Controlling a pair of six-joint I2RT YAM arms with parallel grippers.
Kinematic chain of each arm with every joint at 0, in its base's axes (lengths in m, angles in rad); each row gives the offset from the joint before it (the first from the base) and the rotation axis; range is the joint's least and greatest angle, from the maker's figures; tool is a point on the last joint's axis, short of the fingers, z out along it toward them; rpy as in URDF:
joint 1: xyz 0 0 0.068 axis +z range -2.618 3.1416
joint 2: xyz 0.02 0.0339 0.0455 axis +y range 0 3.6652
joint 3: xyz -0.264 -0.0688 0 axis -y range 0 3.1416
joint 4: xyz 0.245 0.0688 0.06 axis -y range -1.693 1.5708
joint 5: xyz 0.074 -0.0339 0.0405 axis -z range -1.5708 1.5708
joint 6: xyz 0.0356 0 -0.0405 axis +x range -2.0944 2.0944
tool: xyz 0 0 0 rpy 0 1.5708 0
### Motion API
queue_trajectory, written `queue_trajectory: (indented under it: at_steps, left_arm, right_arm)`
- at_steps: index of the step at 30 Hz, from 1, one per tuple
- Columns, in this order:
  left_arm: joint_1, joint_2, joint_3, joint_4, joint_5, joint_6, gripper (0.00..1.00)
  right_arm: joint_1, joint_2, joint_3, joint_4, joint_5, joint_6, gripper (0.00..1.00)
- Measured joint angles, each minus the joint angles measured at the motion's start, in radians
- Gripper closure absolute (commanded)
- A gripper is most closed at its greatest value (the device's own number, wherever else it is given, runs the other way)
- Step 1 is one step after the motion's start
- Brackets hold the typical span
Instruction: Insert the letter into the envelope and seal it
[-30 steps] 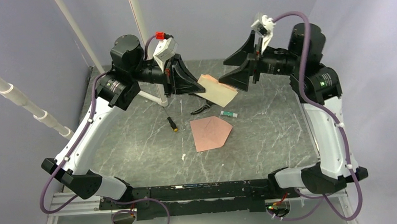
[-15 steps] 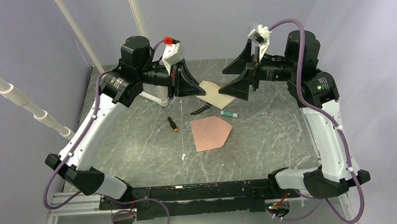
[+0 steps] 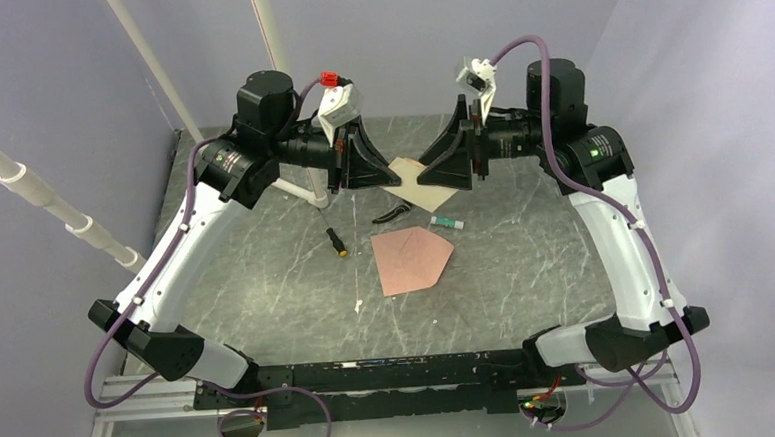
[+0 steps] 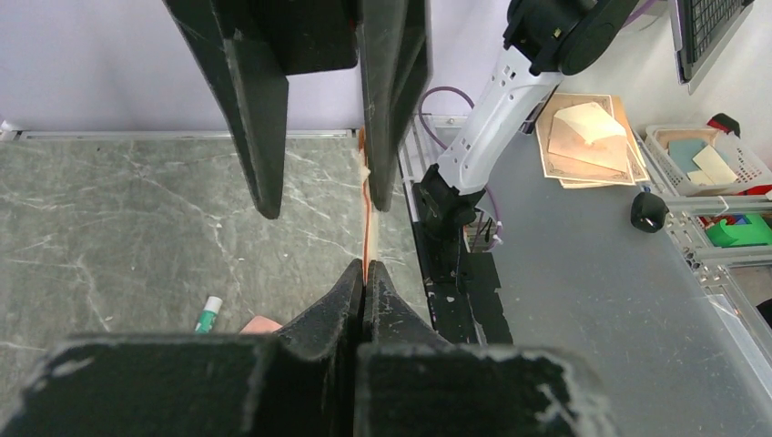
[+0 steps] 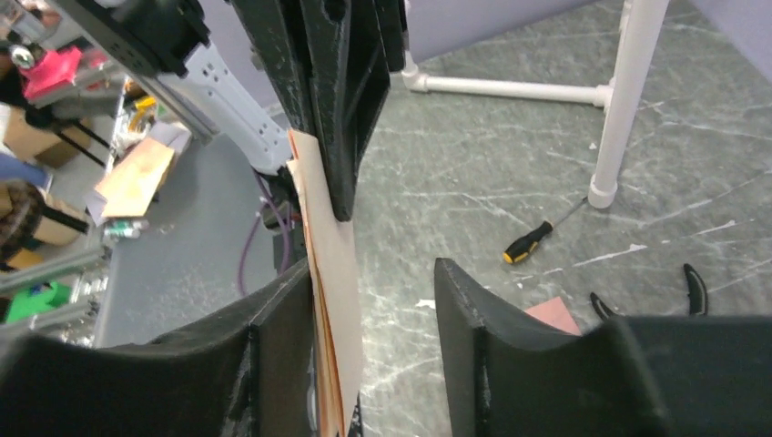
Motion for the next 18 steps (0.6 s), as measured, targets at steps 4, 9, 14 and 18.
queue_trajectory:
  at_steps: [4, 9, 14, 18]
  left_arm:
    - [0.000, 0.000, 0.000, 0.000, -0.010, 0.000, 0.98]
    - [0.002, 0.000, -0.001, 0.011, -0.061, -0.014, 0.36]
    - [0.001, -0.010, -0.039, 0.056, -0.236, -0.105, 0.09]
    - [0.001, -0.016, -0.100, 0.055, -0.438, -0.197, 0.07]
  right_arm:
    - [0.004, 0.022, 0.010, -0.044, -0.011, -0.027, 1.00]
    - [0.005, 0.013, 0.010, -0.050, -0.005, -0.025, 1.00]
    - [0.008, -0.039, -0.080, 0.034, 0.182, 0.070, 1.00]
    - [0.008, -0.073, -0.231, 0.128, 0.422, 0.221, 1.00]
